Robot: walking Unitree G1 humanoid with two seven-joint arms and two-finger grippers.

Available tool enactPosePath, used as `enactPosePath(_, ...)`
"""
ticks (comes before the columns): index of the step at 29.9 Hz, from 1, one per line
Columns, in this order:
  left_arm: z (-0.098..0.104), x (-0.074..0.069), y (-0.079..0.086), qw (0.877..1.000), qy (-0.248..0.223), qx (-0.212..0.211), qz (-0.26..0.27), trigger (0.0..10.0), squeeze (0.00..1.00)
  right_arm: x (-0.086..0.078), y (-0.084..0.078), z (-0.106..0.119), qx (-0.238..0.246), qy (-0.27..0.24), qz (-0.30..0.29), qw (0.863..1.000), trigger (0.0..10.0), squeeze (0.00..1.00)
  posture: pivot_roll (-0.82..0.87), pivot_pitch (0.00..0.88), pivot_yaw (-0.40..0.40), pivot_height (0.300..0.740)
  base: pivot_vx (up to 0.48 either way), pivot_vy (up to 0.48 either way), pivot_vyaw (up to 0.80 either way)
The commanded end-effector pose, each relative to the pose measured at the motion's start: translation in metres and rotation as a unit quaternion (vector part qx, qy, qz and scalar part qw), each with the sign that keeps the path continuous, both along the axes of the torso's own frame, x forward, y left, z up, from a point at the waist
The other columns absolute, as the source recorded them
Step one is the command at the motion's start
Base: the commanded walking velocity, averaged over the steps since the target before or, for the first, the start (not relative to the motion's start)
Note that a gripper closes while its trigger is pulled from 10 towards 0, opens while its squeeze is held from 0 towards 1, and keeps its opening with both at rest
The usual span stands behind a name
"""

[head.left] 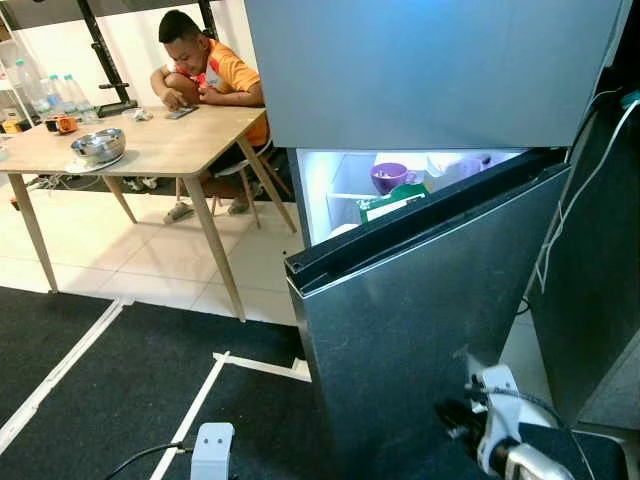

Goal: Restocking fridge

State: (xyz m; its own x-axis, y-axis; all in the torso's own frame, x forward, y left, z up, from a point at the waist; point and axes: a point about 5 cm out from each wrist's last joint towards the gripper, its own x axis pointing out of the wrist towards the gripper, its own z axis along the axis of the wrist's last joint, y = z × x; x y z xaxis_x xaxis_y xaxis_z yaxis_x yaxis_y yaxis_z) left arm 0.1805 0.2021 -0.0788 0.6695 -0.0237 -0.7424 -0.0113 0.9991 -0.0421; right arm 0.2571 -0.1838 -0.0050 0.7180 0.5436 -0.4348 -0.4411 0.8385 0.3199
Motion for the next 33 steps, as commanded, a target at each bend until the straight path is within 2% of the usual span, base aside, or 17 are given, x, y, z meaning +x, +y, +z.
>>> enactPosePath(1, 0.001, -0.002, 0.010, 1.000, 0.002, 0.010, 0.000, 10.0, 0.00, 0.014, 0.019, 0.020, 0.044, -0.026, 0.053, 0.997, 10.0, 0.00, -0.19, 0.017, 0.082, 0.740, 0.000, 0.000, 0.00)
enactPosePath(6, 0.005, 0.007, 0.008, 1.000, -0.014, 0.004, -0.002, 10.0, 0.00, 0.036, 0.038, 0.046, 0.031, -0.075, 0.114, 0.990, 10.0, 0.00, -0.18, 0.015, 0.072, 0.740, 0.000, 0.000, 0.00)
enactPosePath(13, 0.009, 0.016, 0.006, 1.000, -0.023, -0.002, 0.001, 10.0, 0.00, 0.071, 0.064, 0.079, -0.077, -0.152, 0.178, 0.969, 10.0, 0.00, -0.21, 0.009, 0.066, 0.740, 0.000, 0.000, 0.00)
enactPosePath(14, 0.011, 0.020, 0.006, 1.000, -0.026, 0.000, 0.000, 10.0, 0.00, 0.087, 0.075, 0.101, -0.090, -0.181, 0.187, 0.961, 10.0, 0.00, -0.21, 0.007, 0.067, 0.740, 0.000, 0.000, 0.00)
enactPosePath(15, 0.014, 0.025, 0.006, 0.999, -0.032, 0.003, -0.002, 10.0, 0.00, 0.111, 0.083, 0.135, -0.105, -0.227, 0.145, 0.957, 10.0, 0.00, -0.21, 0.006, 0.057, 0.740, 0.000, 0.000, 0.00)
enactPosePath(16, 0.014, 0.025, 0.006, 0.999, -0.032, 0.003, -0.002, 10.0, 0.00, 0.111, 0.083, 0.135, -0.105, -0.227, 0.145, 0.957, 10.0, 0.00, -0.21, 0.006, 0.057, 0.740, 0.000, 0.000, 0.00)
enactPosePath(17, 0.017, 0.030, 0.006, 0.999, -0.040, 0.004, -0.001, 10.0, 0.00, 0.135, 0.083, 0.175, -0.111, -0.276, 0.049, 0.954, 10.0, 0.00, -0.21, 0.006, 0.052, 0.740, 0.000, 0.000, 0.00)
enactPosePath(19, 0.017, 0.030, 0.006, 0.999, -0.040, 0.004, -0.001, 10.0, 0.00, 0.135, 0.083, 0.175, -0.111, -0.276, 0.049, 0.954, 10.0, 0.00, -0.21, 0.006, 0.052, 0.740, 0.000, 0.000, 0.00)
enactPosePath(20, 0.021, 0.037, 0.007, 0.999, -0.051, 0.004, 0.001, 10.0, 0.00, 0.152, 0.072, 0.210, -0.096, -0.304, -0.078, 0.945, 10.0, 0.00, -0.20, 0.005, 0.047, 0.740, 0.000, 0.000, 0.00)
enactPosePath(21, 0.030, 0.049, 0.008, 0.997, -0.077, 0.001, 0.010, 10.0, 0.00, 0.161, 0.038, 0.233, -0.070, -0.299, -0.220, 0.926, 10.0, 0.00, -0.19, 0.000, 0.038, 0.740, 0.000, 0.000, 0.00)
enactPosePath(23, 0.030, 0.049, 0.008, 0.997, -0.077, 0.001, 0.010, 10.0, 0.00, 0.161, 0.038, 0.233, -0.070, -0.299, -0.220, 0.926, 10.0, 0.00, -0.19, 0.000, 0.038, 0.740, 0.000, 0.000, 0.00)
enactPosePath(24, 0.037, 0.059, 0.009, 0.995, -0.099, -0.002, 0.015, 10.0, 0.00, 0.162, 0.010, 0.235, -0.063, -0.277, -0.308, 0.908, 10.0, 0.00, -0.18, 0.000, 0.035, 0.740, 0.000, 0.000, 0.00)
enactPosePath(25, 0.041, 0.063, 0.009, 0.993, -0.114, -0.003, 0.016, 10.0, 0.00, 0.155, -0.017, 0.213, -0.093, -0.243, -0.355, 0.898, 10.0, 0.00, -0.18, 0.000, 0.038, 0.740, 0.000, 0.000, 0.00)
enactPosePath(29, 0.043, 0.065, 0.009, 0.992, -0.122, -0.003, 0.016, 10.0, 0.00, 0.148, -0.033, 0.196, -0.121, -0.222, -0.372, 0.893, 10.0, 0.00, -0.18, 0.000, 0.038, 0.740, 0.000, 0.000, 0.00)
enactPosePath(31, 0.037, 0.057, 0.004, 0.994, -0.112, 0.002, -0.009, 10.0, 0.00, 0.105, -0.062, 0.105, -0.223, -0.118, -0.343, 0.905, 10.0, 0.00, -0.19, 0.018, 0.065, 0.740, 0.000, 0.000, 0.00)
enactPosePath(32, 0.037, 0.057, 0.004, 0.994, -0.112, 0.002, -0.009, 10.0, 0.00, 0.105, -0.062, 0.105, -0.223, -0.118, -0.343, 0.905, 10.0, 0.00, -0.19, 0.018, 0.065, 0.740, 0.000, 0.000, 0.00)
enactPosePath(33, 0.034, 0.053, -0.001, 0.994, -0.102, 0.003, -0.026, 10.0, 0.00, 0.069, -0.074, 0.056, -0.267, -0.047, -0.321, 0.907, 10.0, 0.00, -0.20, 0.020, 0.070, 0.740, 0.000, 0.000, 0.00)
